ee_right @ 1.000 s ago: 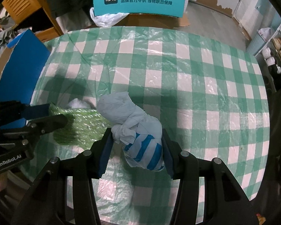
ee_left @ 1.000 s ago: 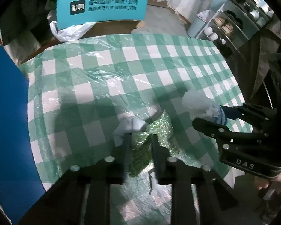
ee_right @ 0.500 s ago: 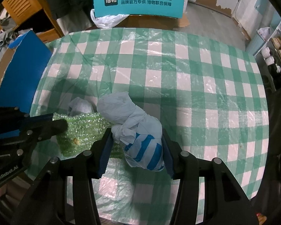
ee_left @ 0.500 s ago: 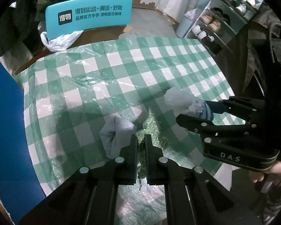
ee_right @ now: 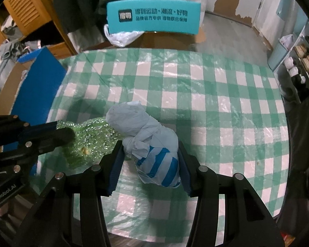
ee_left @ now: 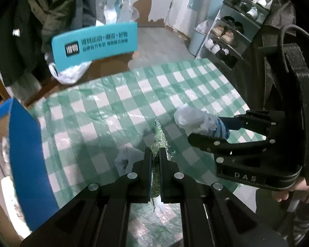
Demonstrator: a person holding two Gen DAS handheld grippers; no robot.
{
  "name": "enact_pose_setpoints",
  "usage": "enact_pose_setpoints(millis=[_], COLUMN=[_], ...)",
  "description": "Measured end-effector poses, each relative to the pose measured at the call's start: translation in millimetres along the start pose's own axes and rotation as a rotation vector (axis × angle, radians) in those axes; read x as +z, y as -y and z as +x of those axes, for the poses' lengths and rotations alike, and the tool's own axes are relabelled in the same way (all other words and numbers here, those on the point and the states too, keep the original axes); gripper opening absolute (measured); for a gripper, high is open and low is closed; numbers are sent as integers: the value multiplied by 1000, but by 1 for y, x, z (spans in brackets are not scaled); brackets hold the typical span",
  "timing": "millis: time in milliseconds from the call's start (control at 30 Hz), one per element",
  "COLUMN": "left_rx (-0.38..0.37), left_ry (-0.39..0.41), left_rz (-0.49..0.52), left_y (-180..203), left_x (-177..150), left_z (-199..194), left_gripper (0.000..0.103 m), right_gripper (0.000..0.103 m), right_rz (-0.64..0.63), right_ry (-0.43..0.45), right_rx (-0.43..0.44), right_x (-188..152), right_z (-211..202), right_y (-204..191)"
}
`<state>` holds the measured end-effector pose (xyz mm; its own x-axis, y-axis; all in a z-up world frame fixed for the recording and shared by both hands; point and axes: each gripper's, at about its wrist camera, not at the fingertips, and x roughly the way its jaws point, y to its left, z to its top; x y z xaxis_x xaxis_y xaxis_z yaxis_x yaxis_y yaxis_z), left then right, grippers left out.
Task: Organize soft objects
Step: 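Lift and carry the glittery bag and striped sock over the shoebox with both tools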
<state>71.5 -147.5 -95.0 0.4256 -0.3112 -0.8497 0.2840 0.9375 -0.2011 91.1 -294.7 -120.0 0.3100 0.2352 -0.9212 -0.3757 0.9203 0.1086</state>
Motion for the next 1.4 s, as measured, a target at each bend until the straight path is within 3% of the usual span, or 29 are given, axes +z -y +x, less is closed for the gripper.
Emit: enact_pose_setpoints(millis=[967,1400], left_rx=[88,117], left_ry=[171,211], left_rz=[-45,-81], left_y=[-29,-53], left_x=[-2,-11], left_z=[-97,-128], left_gripper=[6,6], right_gripper=[49,49], right_rz=[-52,-108], right_ry=[127,169], right_rx=[45,89], right_x=[15,28], right_z=[-54,-71], right_y=[-44,-81])
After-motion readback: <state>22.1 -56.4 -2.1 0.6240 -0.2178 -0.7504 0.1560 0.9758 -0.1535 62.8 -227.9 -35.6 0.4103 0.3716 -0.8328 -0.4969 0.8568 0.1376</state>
